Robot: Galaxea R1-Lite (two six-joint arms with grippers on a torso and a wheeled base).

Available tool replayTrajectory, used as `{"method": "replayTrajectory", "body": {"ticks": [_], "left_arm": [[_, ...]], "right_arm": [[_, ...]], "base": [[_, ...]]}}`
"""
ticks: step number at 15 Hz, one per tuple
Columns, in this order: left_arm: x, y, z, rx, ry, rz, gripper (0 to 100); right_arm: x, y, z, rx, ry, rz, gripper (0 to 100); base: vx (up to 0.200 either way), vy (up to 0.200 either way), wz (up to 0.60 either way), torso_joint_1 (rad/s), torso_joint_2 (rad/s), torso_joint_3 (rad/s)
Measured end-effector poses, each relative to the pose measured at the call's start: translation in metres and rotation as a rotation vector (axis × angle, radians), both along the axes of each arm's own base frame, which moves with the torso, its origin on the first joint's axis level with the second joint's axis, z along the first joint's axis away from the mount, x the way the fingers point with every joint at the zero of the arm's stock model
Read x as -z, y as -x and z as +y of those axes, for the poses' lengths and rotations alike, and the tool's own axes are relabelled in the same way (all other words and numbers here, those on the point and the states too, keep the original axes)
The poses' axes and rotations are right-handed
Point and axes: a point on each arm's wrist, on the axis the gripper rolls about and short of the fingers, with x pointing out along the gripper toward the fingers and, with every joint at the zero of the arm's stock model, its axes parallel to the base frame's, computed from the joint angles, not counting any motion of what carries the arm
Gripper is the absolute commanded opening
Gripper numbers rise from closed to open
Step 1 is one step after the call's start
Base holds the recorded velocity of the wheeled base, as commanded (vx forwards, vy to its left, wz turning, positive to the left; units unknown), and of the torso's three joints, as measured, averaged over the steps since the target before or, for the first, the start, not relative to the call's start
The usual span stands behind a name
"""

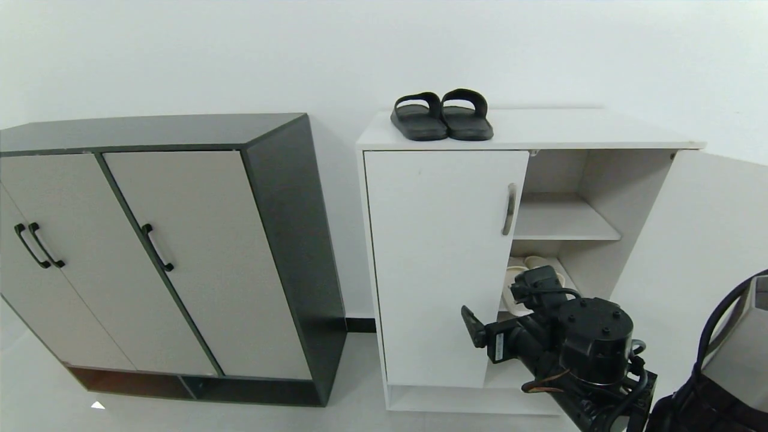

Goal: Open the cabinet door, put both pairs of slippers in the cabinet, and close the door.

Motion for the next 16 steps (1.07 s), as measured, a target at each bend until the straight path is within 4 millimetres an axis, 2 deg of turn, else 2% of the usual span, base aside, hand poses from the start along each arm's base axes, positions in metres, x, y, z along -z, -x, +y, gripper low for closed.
{"method": "replayTrajectory", "body": {"ticks": [7, 16], "left_arm": [[0.0000, 0.0000, 0.0001, -0.001, -0.002, 0.000, 0], [0.0000, 0.0000, 0.0001, -0.001, -0.001, 0.000, 0]], "right_arm": [[0.0006, 0.0023, 0.0010, -0.008, 0.007, 0.001, 100], [-0.0017, 0.0038, 0.0022, -0.015, 0.000, -0.007, 100]], "base": [[0.000, 0.000, 0.00, 0.151, -0.47, -0.318], [0.000, 0.000, 0.00, 0.208, -0.51, -0.315]]}}
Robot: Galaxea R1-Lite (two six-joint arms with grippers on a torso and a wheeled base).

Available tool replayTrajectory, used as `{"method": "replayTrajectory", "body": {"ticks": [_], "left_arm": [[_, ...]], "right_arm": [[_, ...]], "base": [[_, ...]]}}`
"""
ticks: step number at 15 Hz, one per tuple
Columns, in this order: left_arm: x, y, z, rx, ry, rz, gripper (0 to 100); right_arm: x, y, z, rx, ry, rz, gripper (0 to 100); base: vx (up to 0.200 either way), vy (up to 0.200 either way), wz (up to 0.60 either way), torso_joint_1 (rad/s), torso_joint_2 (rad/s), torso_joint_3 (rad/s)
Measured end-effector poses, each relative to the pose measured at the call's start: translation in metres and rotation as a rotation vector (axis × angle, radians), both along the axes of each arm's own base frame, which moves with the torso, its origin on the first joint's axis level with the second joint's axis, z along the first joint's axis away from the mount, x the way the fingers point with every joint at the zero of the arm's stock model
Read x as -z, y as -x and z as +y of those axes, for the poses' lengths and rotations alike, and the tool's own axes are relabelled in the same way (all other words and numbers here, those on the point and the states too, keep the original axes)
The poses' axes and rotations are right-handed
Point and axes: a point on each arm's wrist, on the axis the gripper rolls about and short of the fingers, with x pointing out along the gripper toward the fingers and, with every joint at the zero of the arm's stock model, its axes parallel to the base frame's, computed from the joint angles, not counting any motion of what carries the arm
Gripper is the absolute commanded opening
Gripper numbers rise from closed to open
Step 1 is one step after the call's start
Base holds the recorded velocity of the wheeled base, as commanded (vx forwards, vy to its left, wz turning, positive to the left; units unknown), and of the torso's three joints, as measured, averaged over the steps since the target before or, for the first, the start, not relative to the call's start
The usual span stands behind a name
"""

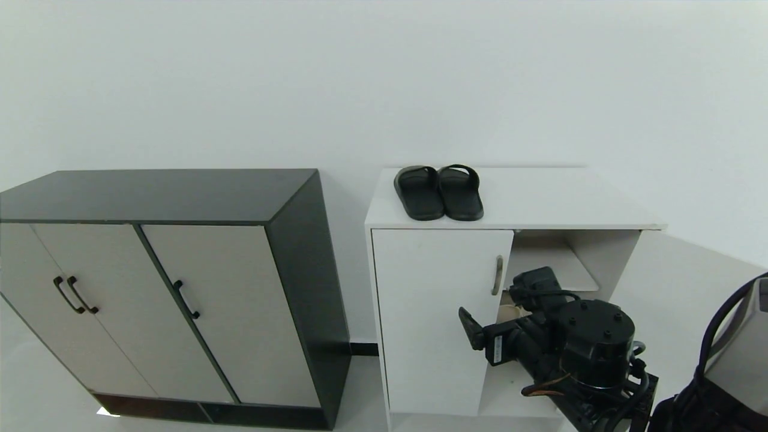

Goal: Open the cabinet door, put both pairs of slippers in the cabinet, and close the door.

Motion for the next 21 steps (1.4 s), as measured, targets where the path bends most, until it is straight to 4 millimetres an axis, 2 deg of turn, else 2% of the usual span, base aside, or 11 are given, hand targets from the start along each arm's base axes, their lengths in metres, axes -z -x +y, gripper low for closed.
{"method": "replayTrajectory", "body": {"ticks": [10, 14, 16, 18, 19, 21], "left_arm": [[0.000, 0.000, 0.000, 0.000, 0.001, 0.000, 0], [0.000, 0.000, 0.000, 0.000, 0.001, 0.000, 0], [0.000, 0.000, 0.000, 0.000, 0.001, 0.000, 0], [0.000, 0.000, 0.000, 0.000, 0.001, 0.000, 0], [0.000, 0.000, 0.000, 0.001, 0.000, 0.000, 0], [0.000, 0.000, 0.000, 0.001, -0.001, 0.000, 0]], "right_arm": [[0.001, 0.004, 0.002, -0.015, 0.007, 0.006, 100], [0.006, 0.007, 0.001, -0.022, 0.045, 0.015, 100], [0.005, 0.003, 0.005, -0.022, 0.065, 0.031, 100], [0.005, -0.005, 0.013, -0.016, 0.110, 0.120, 100], [0.002, -0.008, 0.018, -0.006, 0.114, 0.181, 100], [-0.016, -0.014, 0.029, 0.009, 0.079, 0.237, 100]], "base": [[0.000, 0.000, 0.00, 0.244, -0.55, -0.310], [0.000, 0.000, 0.00, 0.033, -0.08, -0.041], [0.000, 0.000, 0.00, 0.000, 0.00, 0.000], [0.000, 0.000, 0.00, 0.000, 0.00, 0.000], [0.000, 0.000, 0.00, 0.000, 0.00, 0.000], [0.000, 0.000, 0.00, 0.000, 0.00, 0.000]]}}
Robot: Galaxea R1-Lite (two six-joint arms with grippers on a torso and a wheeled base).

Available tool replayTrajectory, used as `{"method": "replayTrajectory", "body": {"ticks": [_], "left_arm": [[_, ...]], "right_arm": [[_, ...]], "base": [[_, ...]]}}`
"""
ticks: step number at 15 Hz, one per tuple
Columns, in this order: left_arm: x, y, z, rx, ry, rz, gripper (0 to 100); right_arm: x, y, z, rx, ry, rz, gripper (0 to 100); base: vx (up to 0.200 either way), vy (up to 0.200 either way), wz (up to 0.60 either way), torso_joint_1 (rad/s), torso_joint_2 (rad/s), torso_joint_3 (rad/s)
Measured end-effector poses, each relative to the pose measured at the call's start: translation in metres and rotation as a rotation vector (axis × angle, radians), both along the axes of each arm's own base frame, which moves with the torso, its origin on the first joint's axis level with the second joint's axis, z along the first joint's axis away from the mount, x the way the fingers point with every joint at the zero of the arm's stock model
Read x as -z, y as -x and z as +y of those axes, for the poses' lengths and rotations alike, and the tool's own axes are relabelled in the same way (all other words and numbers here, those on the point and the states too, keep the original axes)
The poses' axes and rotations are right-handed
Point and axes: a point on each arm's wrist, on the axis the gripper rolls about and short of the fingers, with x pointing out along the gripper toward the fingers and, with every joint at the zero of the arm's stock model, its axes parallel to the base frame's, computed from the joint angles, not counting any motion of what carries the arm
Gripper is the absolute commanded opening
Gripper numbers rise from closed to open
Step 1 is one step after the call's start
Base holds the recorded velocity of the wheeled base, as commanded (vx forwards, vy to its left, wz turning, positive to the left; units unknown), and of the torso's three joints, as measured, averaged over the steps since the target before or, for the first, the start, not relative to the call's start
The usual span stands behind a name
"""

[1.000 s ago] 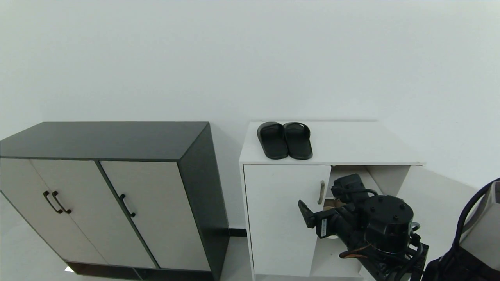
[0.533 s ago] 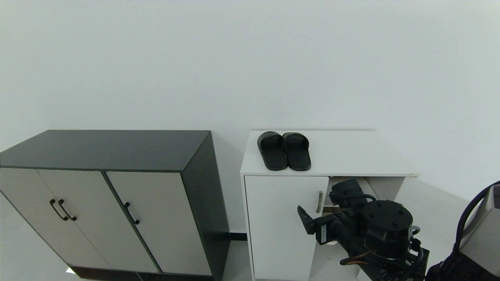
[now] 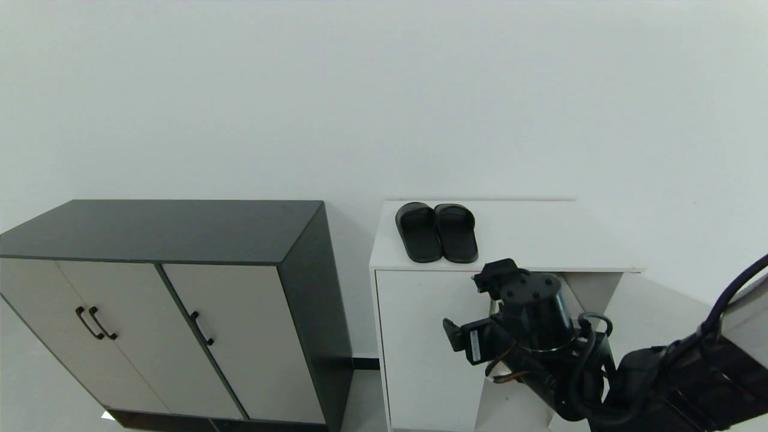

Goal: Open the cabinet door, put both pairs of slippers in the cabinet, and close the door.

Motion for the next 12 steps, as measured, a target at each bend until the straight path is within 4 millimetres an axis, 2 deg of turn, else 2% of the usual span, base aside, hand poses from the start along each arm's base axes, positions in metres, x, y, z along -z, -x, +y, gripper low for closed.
{"method": "replayTrajectory", "body": {"ticks": [2, 4, 5, 12], "left_arm": [[0.000, 0.000, 0.000, 0.000, -0.002, 0.000, 0], [0.000, 0.000, 0.000, 0.000, -0.001, 0.000, 0], [0.000, 0.000, 0.000, 0.000, -0.001, 0.000, 0], [0.000, 0.000, 0.000, 0.000, -0.001, 0.000, 0]], "right_arm": [[-0.026, -0.009, 0.012, 0.007, -0.073, -0.034, 100], [-0.036, -0.015, 0.020, 0.017, -0.104, -0.064, 100], [-0.037, -0.018, 0.022, 0.050, -0.099, -0.080, 100], [-0.022, -0.032, 0.031, 0.104, -0.079, -0.092, 100]], "base": [[0.000, 0.000, 0.00, 0.000, 0.00, 0.000], [0.000, 0.000, 0.00, 0.000, 0.00, 0.000], [0.000, 0.000, 0.00, 0.000, 0.00, 0.000], [0.200, 0.000, 0.00, 0.003, 0.00, 0.000]]}}
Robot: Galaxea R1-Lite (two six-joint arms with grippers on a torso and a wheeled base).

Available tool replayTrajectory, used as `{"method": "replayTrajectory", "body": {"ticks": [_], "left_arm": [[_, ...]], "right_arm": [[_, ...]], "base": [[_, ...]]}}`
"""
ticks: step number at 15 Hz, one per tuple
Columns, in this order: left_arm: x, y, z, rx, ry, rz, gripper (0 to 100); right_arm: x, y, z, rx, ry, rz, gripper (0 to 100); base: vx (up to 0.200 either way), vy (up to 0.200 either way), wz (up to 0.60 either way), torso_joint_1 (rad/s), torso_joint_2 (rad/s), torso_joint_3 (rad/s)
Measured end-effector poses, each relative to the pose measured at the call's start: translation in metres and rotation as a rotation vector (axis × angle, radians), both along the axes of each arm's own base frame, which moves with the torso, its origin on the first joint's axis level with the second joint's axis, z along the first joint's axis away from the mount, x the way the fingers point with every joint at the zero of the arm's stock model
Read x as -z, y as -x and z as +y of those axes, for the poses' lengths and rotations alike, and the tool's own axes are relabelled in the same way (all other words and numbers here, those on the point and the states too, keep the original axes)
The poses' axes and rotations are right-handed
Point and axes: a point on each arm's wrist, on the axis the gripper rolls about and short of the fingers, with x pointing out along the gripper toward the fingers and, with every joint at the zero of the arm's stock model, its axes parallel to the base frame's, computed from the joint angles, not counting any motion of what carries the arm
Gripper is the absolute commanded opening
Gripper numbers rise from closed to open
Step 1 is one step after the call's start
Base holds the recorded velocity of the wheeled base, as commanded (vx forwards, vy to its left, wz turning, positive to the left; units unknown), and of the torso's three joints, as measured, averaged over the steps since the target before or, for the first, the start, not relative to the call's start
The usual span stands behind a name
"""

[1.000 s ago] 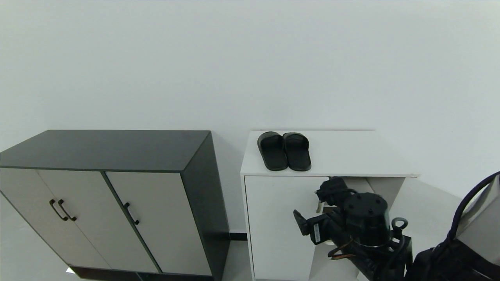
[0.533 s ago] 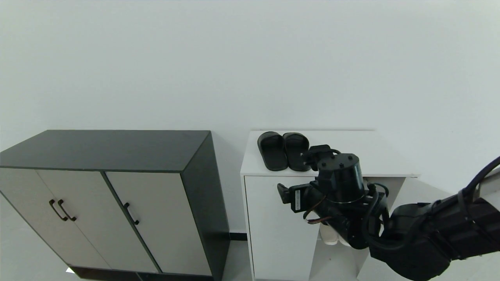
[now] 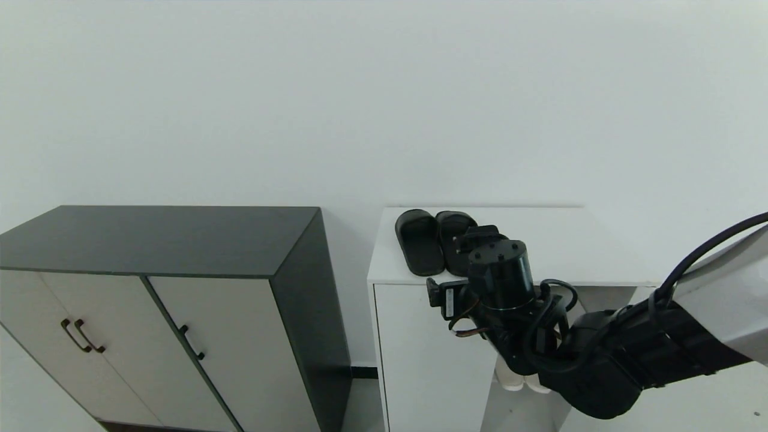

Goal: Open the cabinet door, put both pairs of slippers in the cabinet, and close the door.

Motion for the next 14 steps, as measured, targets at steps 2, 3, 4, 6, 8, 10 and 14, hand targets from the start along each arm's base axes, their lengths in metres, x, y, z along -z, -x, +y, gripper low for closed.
{"method": "replayTrajectory", "body": {"ticks": [2, 3, 4, 6, 8, 10, 14], "left_arm": [[0.000, 0.000, 0.000, 0.000, 0.000, 0.000, 0], [0.000, 0.000, 0.000, 0.000, 0.000, 0.000, 0], [0.000, 0.000, 0.000, 0.000, 0.000, 0.000, 0], [0.000, 0.000, 0.000, 0.000, 0.001, 0.000, 0], [0.000, 0.000, 0.000, 0.000, 0.002, 0.000, 0], [0.000, 0.000, 0.000, 0.000, 0.003, 0.001, 0], [0.000, 0.000, 0.000, -0.001, 0.003, 0.000, 0]], "right_arm": [[0.001, 0.000, 0.001, -0.002, 0.000, 0.000, 100], [0.002, 0.000, 0.001, -0.002, 0.002, 0.002, 100], [0.002, -0.001, 0.001, 0.002, 0.003, 0.003, 100], [0.006, -0.004, 0.000, 0.008, 0.008, 0.007, 100], [0.011, -0.007, 0.002, 0.009, 0.001, 0.001, 100], [0.016, -0.013, 0.004, 0.018, 0.003, 0.002, 100], [0.022, -0.042, 0.009, 0.049, 0.014, -0.025, 100]], "base": [[0.200, 0.000, 0.00, 0.000, 0.00, 0.002], [0.200, 0.000, 0.00, -0.002, 0.01, 0.002], [0.200, 0.000, 0.00, 0.002, 0.00, 0.002], [0.100, 0.000, 0.00, 0.001, 0.00, 0.001], [0.000, 0.000, 0.00, 0.000, 0.00, 0.000], [0.000, 0.000, 0.00, 0.000, 0.00, 0.000], [0.000, 0.000, 0.00, 0.000, 0.00, 0.000]]}}
